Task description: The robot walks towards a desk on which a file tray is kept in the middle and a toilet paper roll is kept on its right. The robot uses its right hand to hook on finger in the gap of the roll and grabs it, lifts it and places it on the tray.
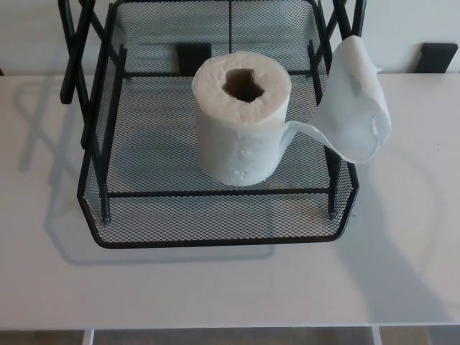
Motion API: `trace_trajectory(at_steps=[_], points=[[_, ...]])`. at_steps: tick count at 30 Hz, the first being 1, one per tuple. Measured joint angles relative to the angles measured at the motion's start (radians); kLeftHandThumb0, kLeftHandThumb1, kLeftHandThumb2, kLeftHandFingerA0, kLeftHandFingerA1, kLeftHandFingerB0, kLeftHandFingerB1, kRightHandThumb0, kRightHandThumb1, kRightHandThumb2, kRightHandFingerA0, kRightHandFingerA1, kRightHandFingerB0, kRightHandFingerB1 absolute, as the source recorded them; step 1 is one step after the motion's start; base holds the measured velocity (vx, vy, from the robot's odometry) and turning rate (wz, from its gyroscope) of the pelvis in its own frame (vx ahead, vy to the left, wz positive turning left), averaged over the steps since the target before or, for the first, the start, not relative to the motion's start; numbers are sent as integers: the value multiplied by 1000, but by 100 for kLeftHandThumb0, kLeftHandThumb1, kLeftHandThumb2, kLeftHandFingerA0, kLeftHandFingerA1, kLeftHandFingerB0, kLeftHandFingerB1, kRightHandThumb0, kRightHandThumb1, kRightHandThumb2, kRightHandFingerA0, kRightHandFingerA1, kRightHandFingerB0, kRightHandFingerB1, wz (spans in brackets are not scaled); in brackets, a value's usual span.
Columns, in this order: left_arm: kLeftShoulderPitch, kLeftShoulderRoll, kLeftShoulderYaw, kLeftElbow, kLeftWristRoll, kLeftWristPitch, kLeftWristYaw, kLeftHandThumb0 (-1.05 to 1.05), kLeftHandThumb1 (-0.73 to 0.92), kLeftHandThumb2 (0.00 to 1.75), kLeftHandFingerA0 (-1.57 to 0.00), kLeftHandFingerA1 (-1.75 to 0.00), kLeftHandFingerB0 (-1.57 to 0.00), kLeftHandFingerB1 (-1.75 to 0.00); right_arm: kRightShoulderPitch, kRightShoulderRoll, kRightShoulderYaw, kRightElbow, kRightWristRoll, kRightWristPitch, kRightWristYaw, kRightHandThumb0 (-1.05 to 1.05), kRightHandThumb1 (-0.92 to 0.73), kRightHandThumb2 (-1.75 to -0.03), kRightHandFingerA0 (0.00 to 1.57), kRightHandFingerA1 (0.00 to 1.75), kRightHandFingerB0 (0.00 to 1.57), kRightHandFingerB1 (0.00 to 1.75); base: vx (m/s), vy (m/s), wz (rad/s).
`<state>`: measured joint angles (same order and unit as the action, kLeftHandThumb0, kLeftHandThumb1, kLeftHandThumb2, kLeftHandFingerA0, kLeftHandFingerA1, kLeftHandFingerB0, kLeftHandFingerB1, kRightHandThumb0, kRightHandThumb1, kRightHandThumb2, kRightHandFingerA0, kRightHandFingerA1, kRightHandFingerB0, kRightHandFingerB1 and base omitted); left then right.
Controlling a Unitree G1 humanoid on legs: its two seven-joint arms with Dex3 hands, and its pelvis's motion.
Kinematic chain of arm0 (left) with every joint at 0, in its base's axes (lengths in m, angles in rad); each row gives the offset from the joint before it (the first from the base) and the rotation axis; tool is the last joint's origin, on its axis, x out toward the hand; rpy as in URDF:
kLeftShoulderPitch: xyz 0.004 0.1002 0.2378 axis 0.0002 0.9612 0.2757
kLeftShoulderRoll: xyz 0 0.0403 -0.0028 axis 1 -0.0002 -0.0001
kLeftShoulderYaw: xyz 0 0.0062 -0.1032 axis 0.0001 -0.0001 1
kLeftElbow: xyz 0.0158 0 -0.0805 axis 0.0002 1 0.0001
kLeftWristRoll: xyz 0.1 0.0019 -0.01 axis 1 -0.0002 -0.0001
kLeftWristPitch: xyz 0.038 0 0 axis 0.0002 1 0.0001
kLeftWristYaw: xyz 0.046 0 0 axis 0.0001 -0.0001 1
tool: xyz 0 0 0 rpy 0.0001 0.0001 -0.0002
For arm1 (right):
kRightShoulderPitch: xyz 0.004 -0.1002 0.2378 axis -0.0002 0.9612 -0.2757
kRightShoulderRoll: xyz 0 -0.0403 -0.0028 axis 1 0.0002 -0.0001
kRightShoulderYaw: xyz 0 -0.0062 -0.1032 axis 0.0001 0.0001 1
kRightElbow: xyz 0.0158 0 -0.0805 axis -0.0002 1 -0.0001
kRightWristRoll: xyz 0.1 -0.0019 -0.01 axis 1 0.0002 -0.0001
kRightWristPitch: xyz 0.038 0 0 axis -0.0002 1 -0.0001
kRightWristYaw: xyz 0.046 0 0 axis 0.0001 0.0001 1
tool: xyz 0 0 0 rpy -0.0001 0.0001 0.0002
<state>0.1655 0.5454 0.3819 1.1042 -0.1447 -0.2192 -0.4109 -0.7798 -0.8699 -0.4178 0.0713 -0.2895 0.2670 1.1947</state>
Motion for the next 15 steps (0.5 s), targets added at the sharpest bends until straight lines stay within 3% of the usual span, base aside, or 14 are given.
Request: trace_trajectory(at_steps=[3, 4, 5, 6, 7, 10, 11, 12, 13, 15], points=[[-2, 0, 0, 4, 0, 0, 0, -65, 83, 64, -27, -56, -29, -48, 95, 9, -78, 2, 1, -12, -30, -72, -49, -94, 76, 89, 42, 62, 0, 0, 0], [-3, -1, 0, 6, 0, 0, -1, -64, 84, 65, -26, -55, -30, -47, 142, 16, -112, 5, 1, -20, -46, -72, -59, -58, 83, 98, 43, 55, 0, 0, 0], [-3, -1, 0, 7, 0, 0, -1, -68, 80, 65, -28, -54, -31, -47, 171, 22, -133, 8, 1, -25, -56, -68, -63, -59, 74, 104, 40, 58, 0, 0, 0], [-3, -1, 0, 8, 0, 0, -1, -72, 66, 103, -26, -58, -30, -56, 205, 29, -156, 12, 1, -30, -68, -70, -61, -61, 75, 101, 41, 60, 0, 0, 0], [-2, -1, 0, 8, 0, 0, -1, -73, 65, 103, -29, -59, -35, -57, 228, 35, -171, 15, 1, -34, -77, -69, -63, -61, 80, 128, 39, 64, 0, 0, 0], [-2, -1, 1, 9, 0, 0, -2, -74, 65, 103, -26, -57, -33, -57, 344, 70, -243, 36, 1, -54, -121, -66, -62, -60, 86, 131, 42, 67, 0, 0, 0], [-1, -1, 1, 9, 0, 0, -2, -74, 64, 102, -25, -58, -33, -57, 370, 81, -259, 41, 1, -58, -132, -60, -69, -55, 50, 143, 37, 69, 0, 0, 0], [-1, -1, 1, 9, 0, 0, -2, -76, 63, 102, -26, -59, -32, -57, 392, 89, -271, 44, 1, -62, -141, -59, -69, -61, 56, 166, 30, 72, 0, 0, 0], [0, -2, 1, 9, 0, 0, -2, -75, 65, 103, -30, -60, -31, -56, 428, 107, -291, 51, 1, -67, -157, -59, -73, -60, 64, 156, 26, 76, 0, 0, 0], [1, -2, 2, 8, 0, 0, -3, -72, 65, 104, -33, -60, -34, -57, 484, 134, -320, 66, 1, -77, -183, -61, -74, -64, 66, 151, 24, 73, 0, 0, 0]])
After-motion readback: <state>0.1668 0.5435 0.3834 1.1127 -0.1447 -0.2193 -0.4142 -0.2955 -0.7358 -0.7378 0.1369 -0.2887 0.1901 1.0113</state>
